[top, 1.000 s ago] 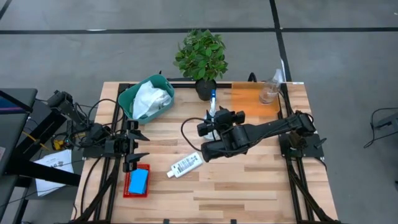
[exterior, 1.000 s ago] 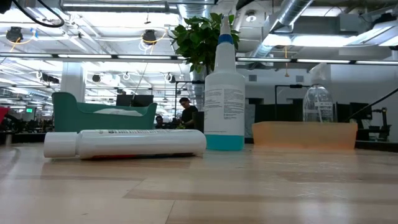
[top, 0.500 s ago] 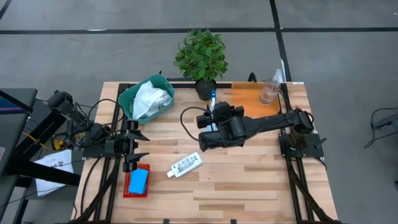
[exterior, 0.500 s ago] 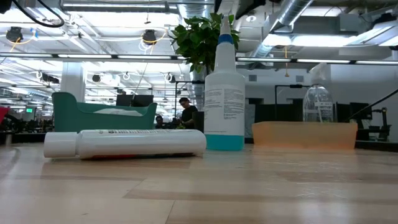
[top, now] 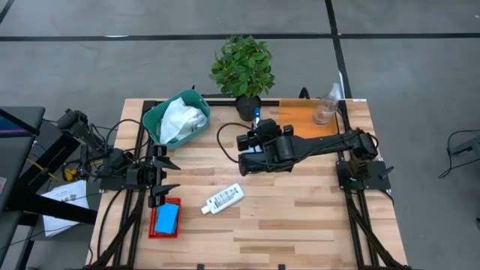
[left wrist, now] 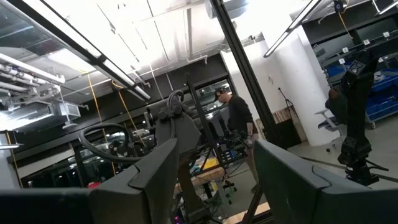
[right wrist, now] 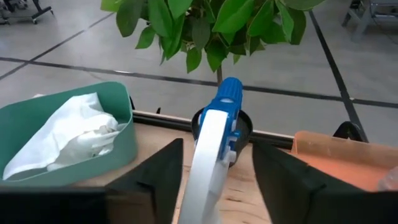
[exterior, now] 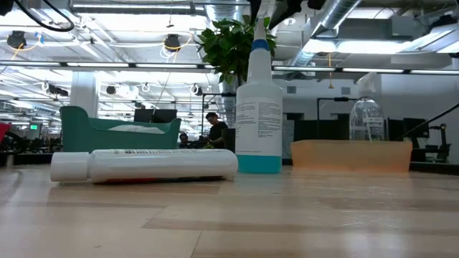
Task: Pick & Place Kitchen Items
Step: Put the blue bottle into the orange bin
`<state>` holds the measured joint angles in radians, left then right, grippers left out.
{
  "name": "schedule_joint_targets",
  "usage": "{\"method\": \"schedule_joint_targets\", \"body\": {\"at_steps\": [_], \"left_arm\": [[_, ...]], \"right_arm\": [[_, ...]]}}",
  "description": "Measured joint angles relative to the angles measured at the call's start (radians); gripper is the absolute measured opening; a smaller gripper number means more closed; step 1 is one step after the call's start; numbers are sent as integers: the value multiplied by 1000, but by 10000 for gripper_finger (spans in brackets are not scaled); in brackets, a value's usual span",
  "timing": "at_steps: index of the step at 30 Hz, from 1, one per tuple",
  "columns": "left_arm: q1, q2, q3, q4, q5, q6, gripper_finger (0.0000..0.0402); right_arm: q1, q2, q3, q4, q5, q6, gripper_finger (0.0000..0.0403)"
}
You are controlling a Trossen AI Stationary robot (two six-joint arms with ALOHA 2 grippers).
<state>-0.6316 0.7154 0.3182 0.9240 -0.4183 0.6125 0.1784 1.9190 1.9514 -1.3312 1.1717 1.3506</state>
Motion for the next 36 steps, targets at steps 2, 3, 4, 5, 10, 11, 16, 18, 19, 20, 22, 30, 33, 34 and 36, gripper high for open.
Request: {"method": "schedule_joint_targets", "body": {"at_steps": [2, 3, 4, 5, 10, 11, 16, 18, 19, 20, 22, 30, 33, 34, 36], "left_arm": [[0, 0, 0, 0, 0, 0, 205], [0, 0, 0, 0, 0, 0, 205], [0, 0, 0, 0, 0, 0, 205], [0, 0, 0, 0, 0, 0, 205], [0, 0, 0, 0, 0, 0, 205], [0, 0, 0, 0, 0, 0, 205], [0, 0, 0, -1, 0, 0, 205], [0, 0, 0, -1, 0, 0, 205], [0, 0, 0, -2, 0, 0, 205], [0, 0, 0, -2, 0, 0, 205], [0, 0, 0, -2, 0, 0, 205], [0, 0, 0, -2, 0, 0, 205], [0, 0, 0, -4, 0, 0, 205], [0, 0, 0, -3, 0, 0, 205], [0, 0, 0, -4, 0, 0, 205]], "right_arm": [[1, 0, 0, 0, 0, -1, 159], [1, 0, 0, 1, 0, -9, 144], [1, 0, 0, 2, 0, -12, 129], [1, 0, 0, 2, 0, -12, 112], [7, -1, 1, -1, 11, -27, 35], [10, -1, 1, -1, 15, -27, 26], [35, 1, 0, -7, 37, -51, 25], [50, 1, 0, -26, 48, -48, 25], [58, 1, 0, -35, 55, -44, 25], [66, 1, 0, -44, 64, -41, 25], [83, 1, 0, -61, 84, -36, 25], [141, -47, 0, -134, 136, 23, 25], [153, -72, 0, -198, 142, 73, 25], [157, -79, 0, -223, 142, 91, 25], [161, -96, 0, -244, 143, 107, 25]]}}
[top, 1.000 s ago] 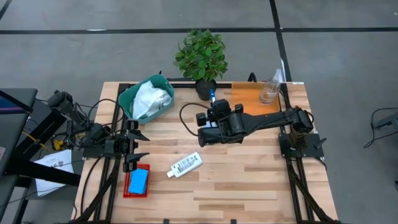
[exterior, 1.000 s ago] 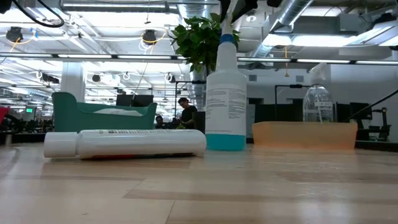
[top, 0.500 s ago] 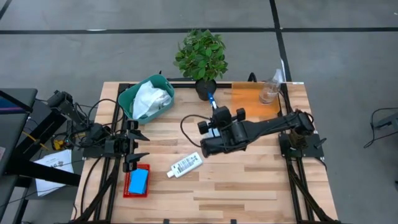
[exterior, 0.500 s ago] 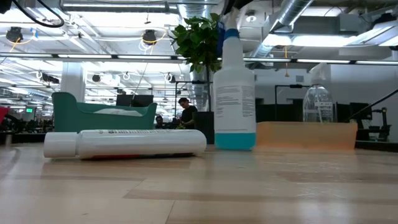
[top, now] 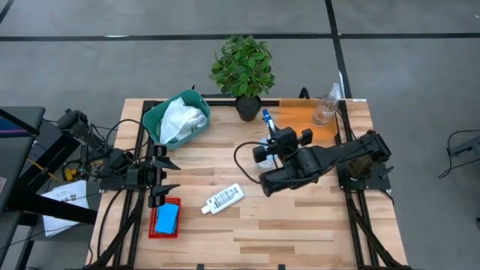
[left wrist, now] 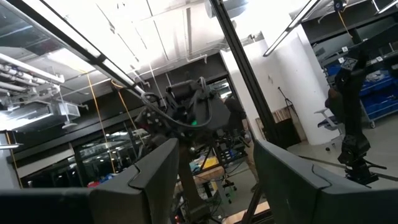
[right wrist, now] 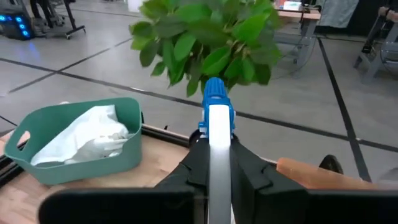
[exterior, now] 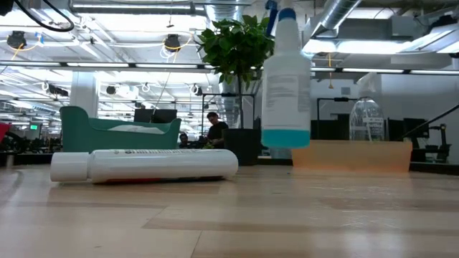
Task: Pick & Place Kitchen Items
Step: Put the blue bottle into the orange bin
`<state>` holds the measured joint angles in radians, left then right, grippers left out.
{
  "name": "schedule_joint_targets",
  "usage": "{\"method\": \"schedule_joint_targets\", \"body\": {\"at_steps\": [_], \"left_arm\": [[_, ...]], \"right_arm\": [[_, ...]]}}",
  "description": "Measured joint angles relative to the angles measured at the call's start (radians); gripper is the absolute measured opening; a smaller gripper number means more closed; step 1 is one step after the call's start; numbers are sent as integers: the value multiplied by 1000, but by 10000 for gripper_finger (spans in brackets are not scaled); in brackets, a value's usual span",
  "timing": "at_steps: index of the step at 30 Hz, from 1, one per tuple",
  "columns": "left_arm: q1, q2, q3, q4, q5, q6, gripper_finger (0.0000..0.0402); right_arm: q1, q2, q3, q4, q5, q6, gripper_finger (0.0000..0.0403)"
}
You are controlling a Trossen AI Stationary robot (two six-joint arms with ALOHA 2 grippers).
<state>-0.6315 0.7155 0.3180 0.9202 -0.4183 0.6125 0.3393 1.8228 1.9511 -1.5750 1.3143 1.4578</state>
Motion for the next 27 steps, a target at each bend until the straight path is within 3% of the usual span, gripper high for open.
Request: {"method": "schedule_joint_targets", "body": {"at_steps": [18, 27], "left_arm": [[0, 0, 0, 0, 0, 0, 205], [0, 0, 0, 0, 0, 0, 205]], "right_arm": [[-2, -166, 0, 2, -12, -206, 25], [-84, -222, 2, 5, -34, -305, 25]]}}
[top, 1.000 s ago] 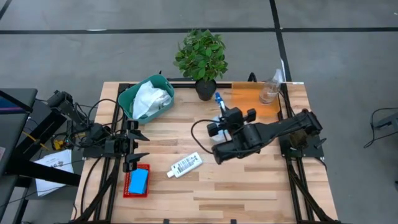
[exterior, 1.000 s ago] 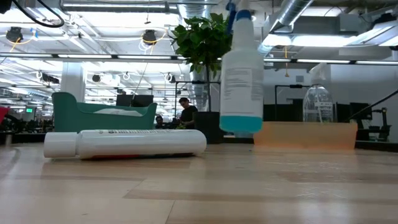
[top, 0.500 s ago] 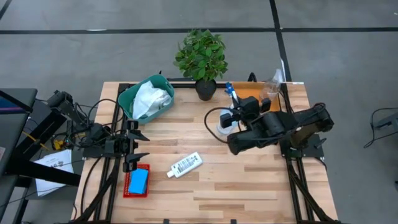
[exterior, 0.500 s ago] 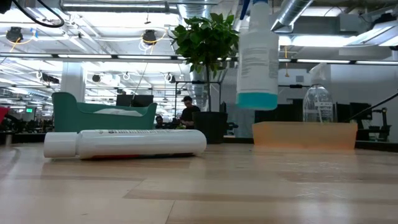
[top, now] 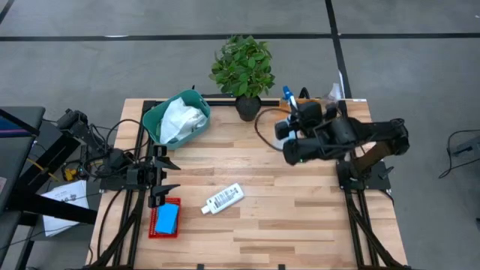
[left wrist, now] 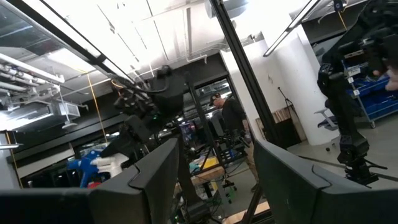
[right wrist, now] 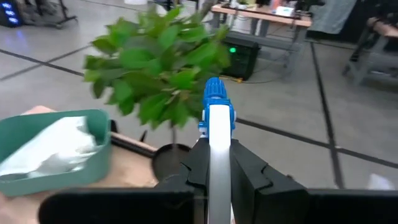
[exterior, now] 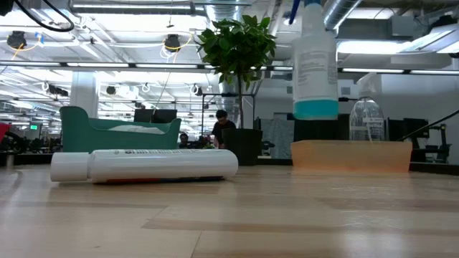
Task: Pick & Place Kitchen Items
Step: Put the blue bottle into the orange bin
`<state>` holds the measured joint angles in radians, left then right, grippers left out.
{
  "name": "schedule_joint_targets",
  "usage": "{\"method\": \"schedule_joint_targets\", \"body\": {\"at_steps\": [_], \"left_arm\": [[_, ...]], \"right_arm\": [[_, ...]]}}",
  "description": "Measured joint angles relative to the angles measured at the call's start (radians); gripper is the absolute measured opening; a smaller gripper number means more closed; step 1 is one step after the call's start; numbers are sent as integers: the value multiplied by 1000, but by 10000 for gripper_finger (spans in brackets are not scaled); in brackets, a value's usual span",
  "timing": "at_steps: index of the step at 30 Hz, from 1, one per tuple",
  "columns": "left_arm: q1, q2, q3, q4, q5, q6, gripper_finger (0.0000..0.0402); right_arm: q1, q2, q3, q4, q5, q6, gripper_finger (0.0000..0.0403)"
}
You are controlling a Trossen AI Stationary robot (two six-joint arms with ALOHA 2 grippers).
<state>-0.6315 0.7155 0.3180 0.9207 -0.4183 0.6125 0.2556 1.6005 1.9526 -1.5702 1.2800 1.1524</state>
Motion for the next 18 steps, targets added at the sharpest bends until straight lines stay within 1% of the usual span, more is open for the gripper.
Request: {"method": "schedule_joint_targets", "body": {"at_steps": [5, 11, 18], "left_arm": [[0, 0, 0, 0, 0, 0, 205], [0, 0, 0, 0, 0, 0, 205], [0, 0, 0, 0, 0, 0, 205]], "right_arm": [[-69, -21, 0, -4, -1, -62, 25], [-138, -52, 0, 0, -39, -109, 25], [-186, -101, 0, -3, -21, -143, 25]]}}
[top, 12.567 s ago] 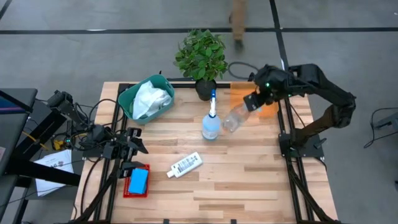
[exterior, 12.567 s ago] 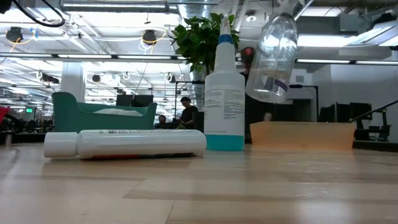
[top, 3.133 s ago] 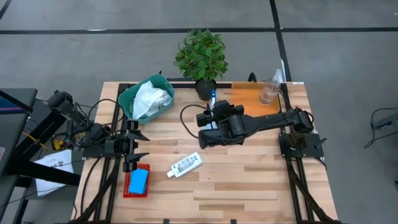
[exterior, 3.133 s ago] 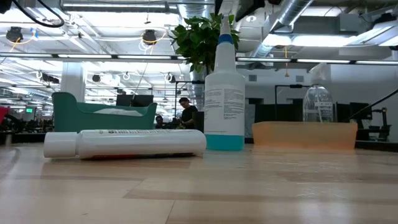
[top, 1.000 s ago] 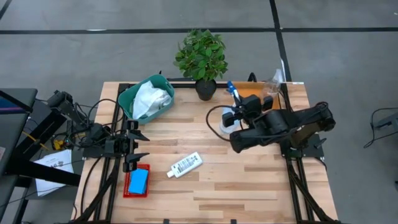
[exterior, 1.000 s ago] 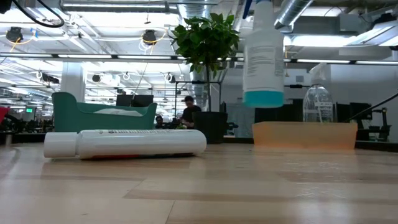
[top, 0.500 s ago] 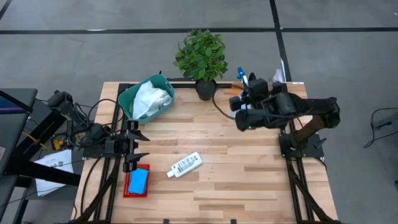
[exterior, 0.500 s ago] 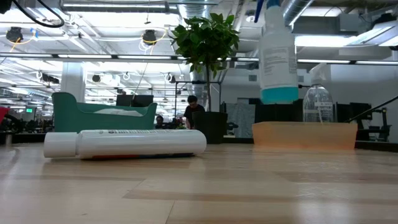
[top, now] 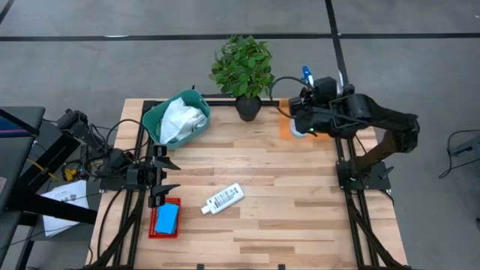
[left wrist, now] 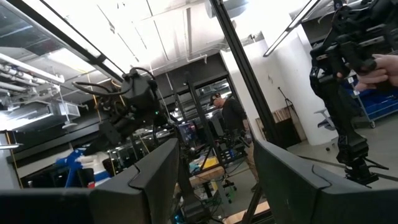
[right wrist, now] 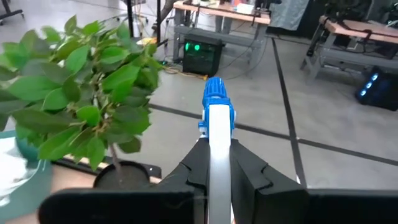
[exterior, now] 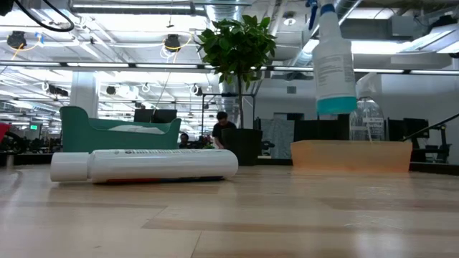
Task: Pick & Place Kitchen Items
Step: Put the blue bottle into the orange bin
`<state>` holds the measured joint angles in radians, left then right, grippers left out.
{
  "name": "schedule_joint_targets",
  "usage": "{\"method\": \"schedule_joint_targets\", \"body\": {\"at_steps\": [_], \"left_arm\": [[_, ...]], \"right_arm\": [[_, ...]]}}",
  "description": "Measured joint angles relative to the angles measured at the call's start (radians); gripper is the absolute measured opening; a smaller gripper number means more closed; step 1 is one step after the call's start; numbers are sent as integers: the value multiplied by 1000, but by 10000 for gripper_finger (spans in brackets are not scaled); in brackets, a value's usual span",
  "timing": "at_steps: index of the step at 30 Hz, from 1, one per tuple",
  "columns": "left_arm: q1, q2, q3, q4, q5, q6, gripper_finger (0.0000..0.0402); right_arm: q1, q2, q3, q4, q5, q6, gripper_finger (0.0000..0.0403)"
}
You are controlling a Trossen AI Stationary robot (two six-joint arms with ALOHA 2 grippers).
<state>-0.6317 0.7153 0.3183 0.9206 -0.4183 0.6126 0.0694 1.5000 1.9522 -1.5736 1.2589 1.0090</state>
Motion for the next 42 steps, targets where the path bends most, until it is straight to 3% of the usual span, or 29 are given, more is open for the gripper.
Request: {"method": "schedule_joint_targets", "body": {"at_steps": [6, 15, 20, 31, 42], "left_arm": [[0, 0, 0, 0, 0, 0, 205], [0, 0, 0, 0, 0, 7, 205], [0, 0, 0, 0, 0, 9, 205], [0, 0, 0, 0, 0, 10, 205], [0, 0, 0, 0, 0, 11, 205]], "right_arm": [[-7, -32, -43, 7, 24, 2, 25], [-100, -145, -270, 17, 33, 89, 25], [-126, -215, -374, 118, 49, 91, 25], [-233, -296, -516, 449, 29, -166, 25], [-357, -283, -521, 535, -40, -231, 25]]}}
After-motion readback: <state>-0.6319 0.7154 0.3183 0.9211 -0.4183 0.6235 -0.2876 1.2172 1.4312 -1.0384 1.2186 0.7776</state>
